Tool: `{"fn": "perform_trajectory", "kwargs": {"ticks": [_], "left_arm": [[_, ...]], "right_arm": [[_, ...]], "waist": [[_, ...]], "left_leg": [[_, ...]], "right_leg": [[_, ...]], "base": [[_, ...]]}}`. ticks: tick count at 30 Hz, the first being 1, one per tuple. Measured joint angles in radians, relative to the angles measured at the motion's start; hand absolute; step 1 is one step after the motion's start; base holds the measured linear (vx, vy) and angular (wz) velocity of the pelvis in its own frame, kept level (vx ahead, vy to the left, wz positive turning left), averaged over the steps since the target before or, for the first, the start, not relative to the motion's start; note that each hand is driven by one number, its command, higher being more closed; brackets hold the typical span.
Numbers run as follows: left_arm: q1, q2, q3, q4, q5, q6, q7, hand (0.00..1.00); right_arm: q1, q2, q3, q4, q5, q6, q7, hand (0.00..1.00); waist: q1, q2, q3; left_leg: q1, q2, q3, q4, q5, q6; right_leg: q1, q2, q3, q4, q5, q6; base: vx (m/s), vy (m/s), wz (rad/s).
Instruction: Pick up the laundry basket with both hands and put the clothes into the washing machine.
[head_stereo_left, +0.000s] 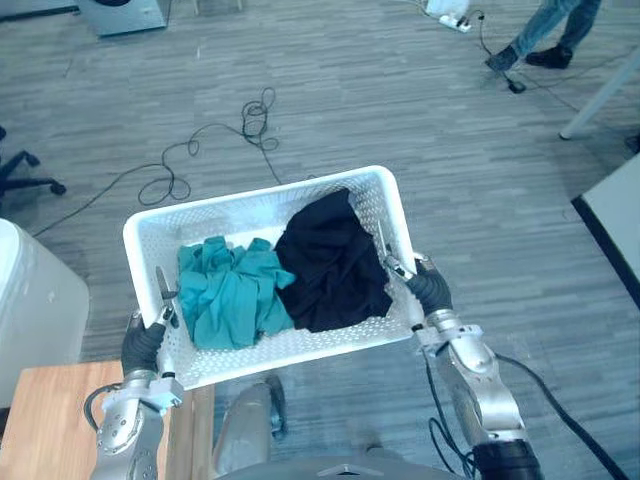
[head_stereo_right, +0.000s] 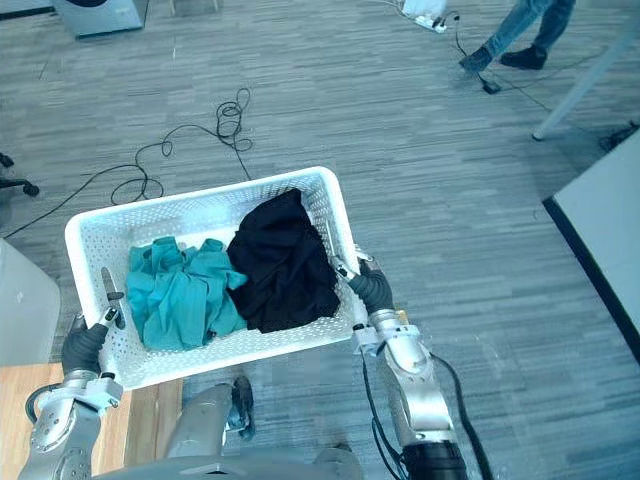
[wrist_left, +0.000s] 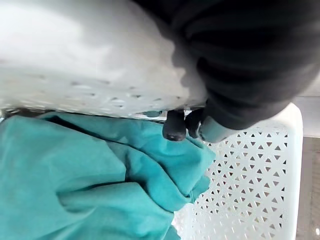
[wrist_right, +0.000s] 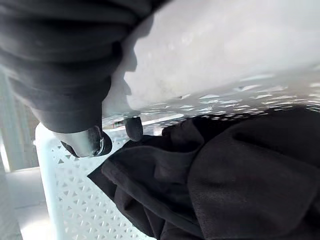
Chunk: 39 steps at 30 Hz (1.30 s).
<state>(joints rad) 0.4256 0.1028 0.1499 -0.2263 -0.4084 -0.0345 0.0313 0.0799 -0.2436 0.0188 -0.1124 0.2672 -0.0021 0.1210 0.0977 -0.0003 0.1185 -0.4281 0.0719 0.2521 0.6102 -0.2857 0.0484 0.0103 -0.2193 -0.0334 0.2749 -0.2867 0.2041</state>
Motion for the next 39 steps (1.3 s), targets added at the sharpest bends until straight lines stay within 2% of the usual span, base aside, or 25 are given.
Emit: {"fn": "perform_trajectory", "kwargs": {"ticks": [2,5,7,9,11,13,14,15,16,17,18,19,20,22,24,26,28,31,32,33,34,36,37,38,39], "left_arm": [[0.006,0.003,-0.005,0.005,0.001,0.001,-0.003,1.00],[0.040,0.041,-0.016,0.005,0.033,0.021,-0.015,1.00],[0.038,0.066,-0.037,0.005,0.040,0.025,-0.017,1.00],[0.021,0.067,-0.043,0.005,0.040,0.025,-0.019,1.00],[-0.011,0.070,-0.066,0.010,0.039,0.025,-0.022,1.00],[-0.048,0.074,-0.074,0.029,0.040,0.024,-0.024,1.00],[-0.064,0.073,-0.074,0.055,0.040,0.020,-0.024,1.00],[-0.081,0.061,-0.081,0.083,0.040,0.019,-0.024,1.00],[-0.108,0.026,-0.096,0.131,0.051,0.019,-0.029,1.00],[-0.116,0.013,-0.099,0.138,0.064,0.019,-0.032,1.00],[-0.114,0.013,-0.100,0.139,0.070,0.019,-0.032,1.00],[-0.105,0.012,-0.104,0.146,0.075,0.019,-0.033,1.00],[-0.104,0.011,-0.112,0.151,0.076,0.019,-0.035,1.00],[-0.097,0.006,-0.116,0.160,0.076,0.016,-0.038,1.00],[-0.092,0.006,-0.116,0.157,0.076,0.009,-0.039,1.00],[-0.086,0.002,-0.119,0.154,0.075,0.000,-0.039,1.00],[-0.085,-0.004,-0.122,0.148,0.075,0.000,-0.038,1.00],[-0.059,-0.008,-0.123,0.085,0.076,0.003,-0.029,1.00],[-0.049,-0.008,-0.124,0.065,0.076,0.003,-0.023,1.00],[-0.041,-0.008,-0.132,0.049,0.079,0.004,-0.017,1.00],[-0.036,-0.013,-0.133,0.052,0.080,0.004,-0.016,1.00],[-0.036,0.006,-0.133,0.048,0.082,0.004,-0.019,1.00],[-0.048,0.035,-0.132,0.049,0.082,0.009,-0.019,1.00],[-0.051,0.043,-0.130,0.054,0.082,0.017,-0.019,1.00],[-0.058,0.044,-0.129,0.060,0.082,0.018,-0.018,1.00]], "right_arm": [[0.012,0.006,-0.002,0.014,-0.002,0.000,0.002,1.00],[0.071,0.078,-0.026,0.026,-0.070,0.006,0.010,1.00],[0.113,0.097,-0.037,0.015,-0.076,0.005,0.011,1.00],[0.116,0.098,-0.053,-0.001,-0.076,0.003,0.011,1.00],[0.129,0.096,-0.086,-0.030,-0.074,0.002,0.011,1.00],[0.134,0.103,-0.105,-0.039,-0.072,-0.005,0.011,1.00],[0.148,0.107,-0.107,-0.058,-0.072,-0.003,0.011,1.00],[0.156,0.101,-0.116,-0.063,-0.072,-0.003,0.011,1.00],[0.159,0.072,-0.135,-0.059,-0.072,0.008,0.011,1.00],[0.155,0.065,-0.142,-0.058,-0.072,0.018,0.011,1.00],[0.155,0.066,-0.142,-0.059,-0.072,0.019,0.011,1.00],[0.165,0.066,-0.141,-0.063,-0.071,0.019,0.011,1.00],[0.170,0.066,-0.142,-0.066,-0.071,0.020,0.010,1.00],[0.177,0.061,-0.147,-0.066,-0.071,0.022,0.005,1.00],[0.185,0.059,-0.140,-0.068,-0.068,0.020,0.001,1.00],[0.184,0.041,-0.139,-0.072,-0.060,0.017,0.001,1.00],[0.180,0.032,-0.140,-0.070,-0.047,0.018,0.000,1.00],[0.161,0.023,-0.141,-0.070,-0.038,0.016,0.000,1.00],[0.153,0.023,-0.141,-0.069,-0.038,0.016,0.000,1.00],[0.160,0.024,-0.147,-0.070,-0.038,0.009,0.000,1.00],[0.166,0.030,-0.149,-0.069,-0.041,0.003,0.000,1.00],[0.179,0.043,-0.147,-0.069,-0.041,-0.002,0.000,1.00],[0.183,0.074,-0.146,-0.064,-0.042,-0.002,0.001,1.00],[0.181,0.088,-0.147,-0.058,-0.053,0.000,0.001,1.00],[0.181,0.089,-0.147,-0.052,-0.064,0.001,0.001,1.00]], "waist": [[0.004,-0.013,0.005],[-0.041,-0.033,0.018],[-0.079,0.001,0.026],[-0.107,0.018,0.027],[-0.138,0.045,0.027],[-0.140,0.022,0.018],[-0.153,-0.003,0.009],[-0.158,0.007,0.006],[-0.147,0.074,0.009],[-0.140,0.103,0.012],[-0.138,0.105,0.012],[-0.132,0.115,0.015],[-0.128,0.121,0.018],[-0.109,0.119,0.039],[-0.106,0.098,0.048],[-0.097,0.087,0.049],[-0.076,0.100,0.046],[-0.059,0.102,0.044],[-0.051,0.098,0.044],[-0.047,0.079,0.034],[-0.048,0.068,0.012],[-0.055,0.031,-0.009],[-0.070,-0.034,-0.010],[-0.080,-0.053,-0.008],[-0.081,-0.052,-0.001]], "left_leg": [[0.054,-0.038,0.009,-0.002,-0.051,0.015],[0.265,-0.100,-0.049,-0.068,-0.124,0.037],[0.446,-0.085,-0.126,-0.202,-0.136,0.030],[0.524,-0.051,-0.172,-0.273,-0.140,0.019],[0.640,0.026,-0.202,-0.378,-0.117,-0.018],[0.698,0.044,-0.206,-0.401,-0.116,-0.020],[0.750,0.034,-0.239,-0.417,-0.116,-0.022],[0.774,0.052,-0.267,-0.413,-0.111,-0.027],[0.762,0.108,-0.284,-0.329,-0.065,-0.050],[0.693,0.133,-0.295,-0.164,0.041,-0.070],[0.650,0.139,-0.298,-0.064,0.131,-0.071],[0.565,0.169,-0.308,0.148,0.344,-0.120],[0.508,0.189,-0.302,0.287,0.354,-0.121],[0.333,0.288,-0.198,0.731,0.238,0.003],[0.235,0.289,-0.125,0.797,0.139,0.046],[0.118,0.236,-0.077,0.645,0.069,0.036],[0.008,0.140,-0.059,0.254,0.022,-0.009],[-0.022,0.059,-0.059,-0.312,0.154,-0.111],[-0.027,0.053,-0.054,-0.352,0.167,-0.118],[-0.025,0.022,-0.027,-0.349,0.183,-0.099],[-0.021,-0.019,-0.055,-0.309,0.286,-0.023],[-0.010,-0.049,-0.044,-0.234,0.345,0.029],[0.008,-0.092,-0.020,-0.109,0.214,0.040],[0.047,-0.104,-0.026,-0.066,0.138,0.050],[0.090,-0.105,-0.031,-0.069,0.110,0.048]], "right_leg": [[-0.089,-0.036,0.047,0.275,0.001,0.070],[-0.246,-0.061,0.073,0.815,0.245,0.080],[-0.355,-0.023,-0.071,0.930,0.123,-0.120],[-0.440,0.018,-0.143,0.848,0.060,-0.158],[-0.529,0.081,-0.219,0.467,0.078,-0.168],[-0.526,0.109,-0.230,-0.002,0.251,-0.157],[-0.534,0.098,-0.205,-0.092,0.376,-0.165],[-0.536,0.106,-0.194,-0.037,0.461,-0.187],[-0.549,0.145,-0.214,0.071,0.416,-0.229],[-0.548,0.167,-0.230,0.151,0.343,-0.257],[-0.538,0.177,-0.229,0.186,0.298,-0.272],[-0.482,0.192,-0.235,0.193,0.232,-0.294],[-0.446,0.206,-0.243,0.188,0.208,-0.305],[-0.246,0.277,-0.237,0.109,0.142,-0.334],[-0.108,0.282,-0.222,0.044,0.089,-0.327],[-0.037,0.273,-0.207,0.004,0.047,-0.301],[0.028,0.250,-0.200,-0.017,-0.009,-0.288],[0.142,0.225,-0.176,-0.078,-0.070,-0.212],[0.174,0.216,-0.170,-0.098,-0.082,-0.177],[0.234,0.185,-0.159,-0.076,-0.106,-0.122],[0.190,0.136,-0.125,0.124,-0.125,-0.086],[0.084,0.064,-0.079,0.427,-0.091,-0.055],[-0.028,-0.010,-0.048,0.727,0.126,-0.056],[-0.106,-0.057,-0.065,0.891,0.228,-0.088],[-0.141,-0.062,-0.080,0.945,0.210,-0.114]], "base": [[0.50,0.211,0.18],[0.56,0.106,0.49],[0.70,-0.047,0.78],[0.61,-0.118,0.75],[0.66,-0.167,0.83],[0.77,-0.298,0.67],[1.00,-0.424,0.73],[0.99,-0.433,0.54],[0.76,-0.328,0.13],[0.74,-0.328,-0.08],[0.76,-0.298,-0.16],[0.63,-0.213,-0.06],[0.77,-0.245,-0.15],[0.70,-0.216,-0.18],[0.61,-0.126,0.03],[0.61,-0.064,0.03],[0.68,0.021,-0.10],[0.66,0.086,-0.15],[0.75,0.150,-0.43],[0.84,0.213,-0.36],[1.08,0.303,-0.24],[0.92,0.246,0.00],[0.88,0.127,0.19],[0.86,0.102,0.16],[0.84,0.092,-0.08]]}}
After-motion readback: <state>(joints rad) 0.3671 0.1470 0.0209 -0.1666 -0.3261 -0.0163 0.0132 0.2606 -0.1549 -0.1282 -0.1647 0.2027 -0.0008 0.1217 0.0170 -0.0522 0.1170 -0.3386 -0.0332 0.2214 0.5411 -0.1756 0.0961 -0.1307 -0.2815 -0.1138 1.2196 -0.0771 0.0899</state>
